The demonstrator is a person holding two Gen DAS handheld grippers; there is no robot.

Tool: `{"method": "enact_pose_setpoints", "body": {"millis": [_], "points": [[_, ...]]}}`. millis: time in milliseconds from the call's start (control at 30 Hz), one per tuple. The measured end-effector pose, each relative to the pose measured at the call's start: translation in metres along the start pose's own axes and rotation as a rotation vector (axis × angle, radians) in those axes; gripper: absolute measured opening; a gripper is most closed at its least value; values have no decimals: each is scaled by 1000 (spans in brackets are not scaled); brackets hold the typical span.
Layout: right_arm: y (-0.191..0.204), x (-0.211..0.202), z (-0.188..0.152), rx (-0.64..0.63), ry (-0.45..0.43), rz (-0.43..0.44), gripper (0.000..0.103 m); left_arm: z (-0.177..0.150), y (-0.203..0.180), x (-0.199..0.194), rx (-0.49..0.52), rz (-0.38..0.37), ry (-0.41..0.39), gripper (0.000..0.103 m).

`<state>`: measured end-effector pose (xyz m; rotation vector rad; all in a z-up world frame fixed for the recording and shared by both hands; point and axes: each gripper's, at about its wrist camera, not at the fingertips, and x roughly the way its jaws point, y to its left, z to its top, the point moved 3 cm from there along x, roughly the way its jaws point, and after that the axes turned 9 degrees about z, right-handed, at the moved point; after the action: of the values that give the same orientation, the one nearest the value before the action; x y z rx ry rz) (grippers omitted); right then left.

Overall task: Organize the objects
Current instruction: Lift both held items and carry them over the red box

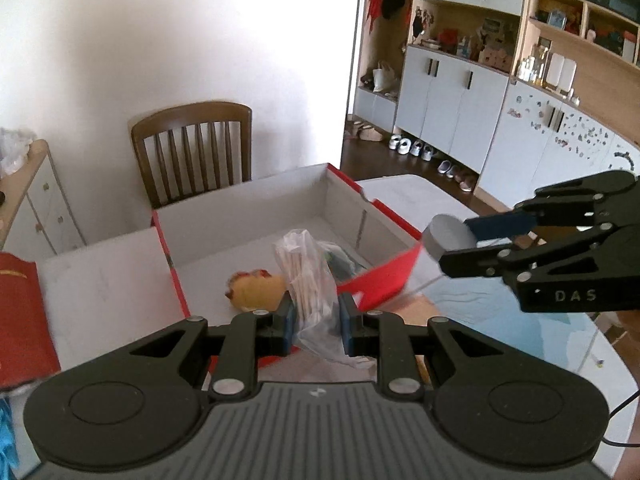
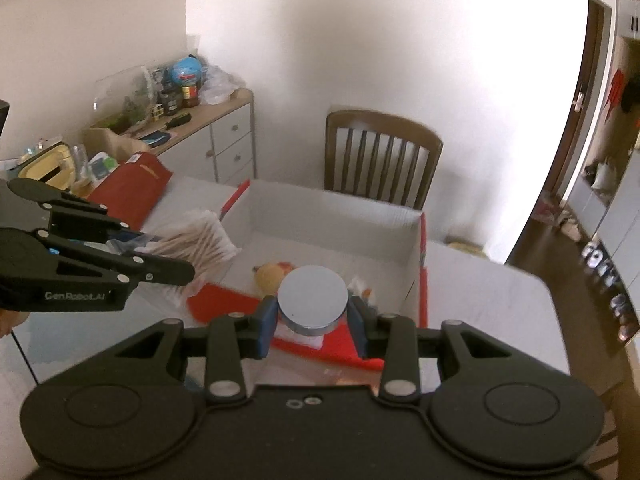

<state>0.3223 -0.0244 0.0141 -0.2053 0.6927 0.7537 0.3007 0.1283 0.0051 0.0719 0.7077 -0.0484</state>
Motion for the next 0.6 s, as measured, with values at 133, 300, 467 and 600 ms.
{"method": "enact_pose_setpoints", "body": {"millis": [133, 300, 467, 600], "points": [[-5, 14, 12, -18, 2, -22, 37, 13, 12, 19, 2, 11, 16, 21], [-11, 38, 24, -30, 11, -53, 37, 28, 28, 46, 16, 35, 25, 21], [-15, 64, 28, -41, 32, -72, 37, 37, 34, 72, 69, 62, 21, 21], [-21, 85, 28, -31, 61, -88, 37, 42, 41, 98, 97, 77, 44, 21]]}}
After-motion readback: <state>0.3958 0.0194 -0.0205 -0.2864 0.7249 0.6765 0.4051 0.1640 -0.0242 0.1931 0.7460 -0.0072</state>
